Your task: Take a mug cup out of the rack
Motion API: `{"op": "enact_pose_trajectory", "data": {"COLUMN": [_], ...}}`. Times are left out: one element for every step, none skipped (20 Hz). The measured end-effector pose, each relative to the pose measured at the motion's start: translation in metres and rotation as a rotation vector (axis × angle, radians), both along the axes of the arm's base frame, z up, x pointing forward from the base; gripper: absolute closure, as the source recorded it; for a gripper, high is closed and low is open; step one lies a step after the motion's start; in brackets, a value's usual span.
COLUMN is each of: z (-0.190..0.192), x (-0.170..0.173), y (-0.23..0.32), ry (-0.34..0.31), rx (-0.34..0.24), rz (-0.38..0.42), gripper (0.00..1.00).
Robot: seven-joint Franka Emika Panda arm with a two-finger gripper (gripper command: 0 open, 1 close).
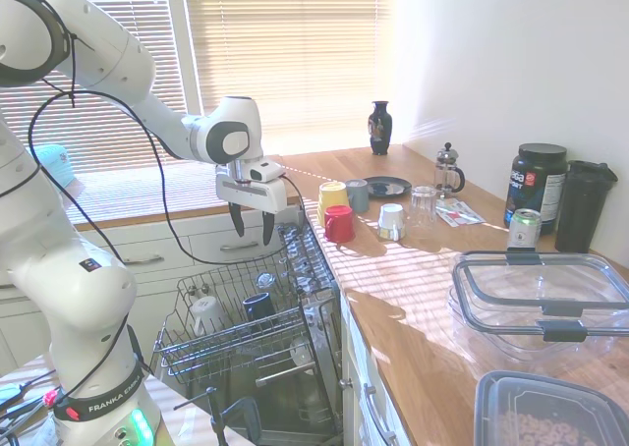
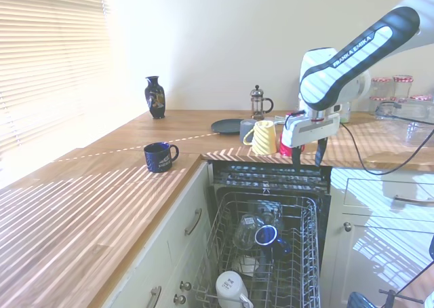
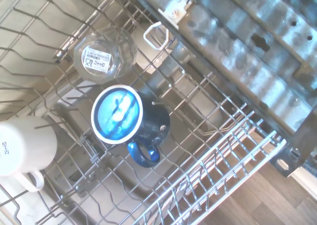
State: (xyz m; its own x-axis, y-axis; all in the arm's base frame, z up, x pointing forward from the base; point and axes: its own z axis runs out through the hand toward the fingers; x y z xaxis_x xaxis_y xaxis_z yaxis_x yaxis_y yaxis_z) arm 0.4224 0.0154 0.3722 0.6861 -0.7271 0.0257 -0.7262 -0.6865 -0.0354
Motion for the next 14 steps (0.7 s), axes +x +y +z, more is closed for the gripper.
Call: {"op": "enact_pose_trajectory", "data": {"z": [0.000,-0.001,-0.002,-0.005,-0.010,-0.016,-0.025,-0.036,-0.047,-0.059,-0.070,-0.081,-0.094,-0.108], "x": [0.000,0.000,0.000,0.000,-0.001,-0.002,-0.003,-0.004,-0.006,-0.007,-0.008,-0.008,-0.009,-0.010], "y": [0.000,0.001,0.003,0.009,0.017,0.029,0.041,0.052,0.061,0.069,0.075,0.081,0.087,0.093], "ry": [0.001,0.003,0.006,0.012,0.019,0.025,0.033,0.043,0.053,0.061,0.071,0.080,0.090,0.098], "rx": [0.000,-0.001,-0.004,-0.011,-0.018,-0.029,-0.038,-0.046,-0.054,-0.064,-0.074,-0.087,-0.101,-0.113], "rz": [0.000,0.001,0.006,0.015,0.029,0.047,0.066,0.090,0.112,0.130,0.148,0.167,0.186,0.207], "gripper": [0.00,0.00,0.00,0.00,0.00,0.00,0.00,0.00,0.00,0.00,0.00,0.00,0.00,0.00]}}
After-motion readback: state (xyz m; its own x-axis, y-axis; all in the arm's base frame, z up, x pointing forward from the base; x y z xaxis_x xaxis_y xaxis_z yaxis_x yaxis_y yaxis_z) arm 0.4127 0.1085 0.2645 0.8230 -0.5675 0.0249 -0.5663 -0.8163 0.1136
